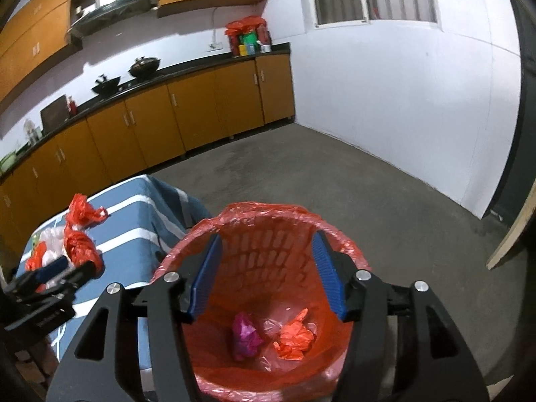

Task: Collect trash
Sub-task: 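Return to the pile and grasp red bags with the left and right tools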

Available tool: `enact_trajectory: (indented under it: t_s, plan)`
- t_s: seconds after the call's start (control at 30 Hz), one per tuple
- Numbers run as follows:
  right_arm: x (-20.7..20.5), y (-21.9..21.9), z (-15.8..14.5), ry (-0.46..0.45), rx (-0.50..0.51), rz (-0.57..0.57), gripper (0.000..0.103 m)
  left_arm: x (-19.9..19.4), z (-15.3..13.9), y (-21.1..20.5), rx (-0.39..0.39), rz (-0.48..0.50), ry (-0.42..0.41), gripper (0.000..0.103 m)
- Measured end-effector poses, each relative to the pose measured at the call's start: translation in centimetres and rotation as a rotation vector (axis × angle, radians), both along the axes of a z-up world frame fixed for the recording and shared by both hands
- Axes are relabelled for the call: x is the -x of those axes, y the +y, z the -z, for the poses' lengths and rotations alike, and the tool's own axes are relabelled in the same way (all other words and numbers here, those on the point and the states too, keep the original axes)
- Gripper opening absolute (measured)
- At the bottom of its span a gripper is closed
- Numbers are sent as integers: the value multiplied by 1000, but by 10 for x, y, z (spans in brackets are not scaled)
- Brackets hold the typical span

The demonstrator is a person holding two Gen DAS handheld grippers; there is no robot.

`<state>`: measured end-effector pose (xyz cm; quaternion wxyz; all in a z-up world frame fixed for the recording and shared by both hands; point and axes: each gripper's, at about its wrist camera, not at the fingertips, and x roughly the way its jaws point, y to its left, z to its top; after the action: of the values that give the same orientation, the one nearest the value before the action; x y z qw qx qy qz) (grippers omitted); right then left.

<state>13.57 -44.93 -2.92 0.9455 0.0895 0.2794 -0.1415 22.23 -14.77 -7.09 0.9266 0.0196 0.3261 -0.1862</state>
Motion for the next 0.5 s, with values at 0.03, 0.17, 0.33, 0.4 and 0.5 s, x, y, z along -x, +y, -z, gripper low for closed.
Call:
enact_trajectory:
  t_s: [0.03, 0.17, 0.33, 0.4, 0.5]
  plan:
    - [-2, 7, 0, 1, 9, -17, 57, 2, -1, 7, -4, -17, -9, 77]
    - [-13, 32, -2, 3, 30, -83, 57, 12, -6, 51, -31, -125, -56, 79]
    - [-32, 72, -2, 6, 36, -180, 57, 18, -6, 109, -45, -264, -84, 80]
    - [-40, 89, -1, 8, 42, -222, 57, 20, -6, 130, -44, -314, -86, 81]
    - [-61, 124, 3, 17, 49, -305, 57, 20, -4, 161, -43, -385, -87, 81]
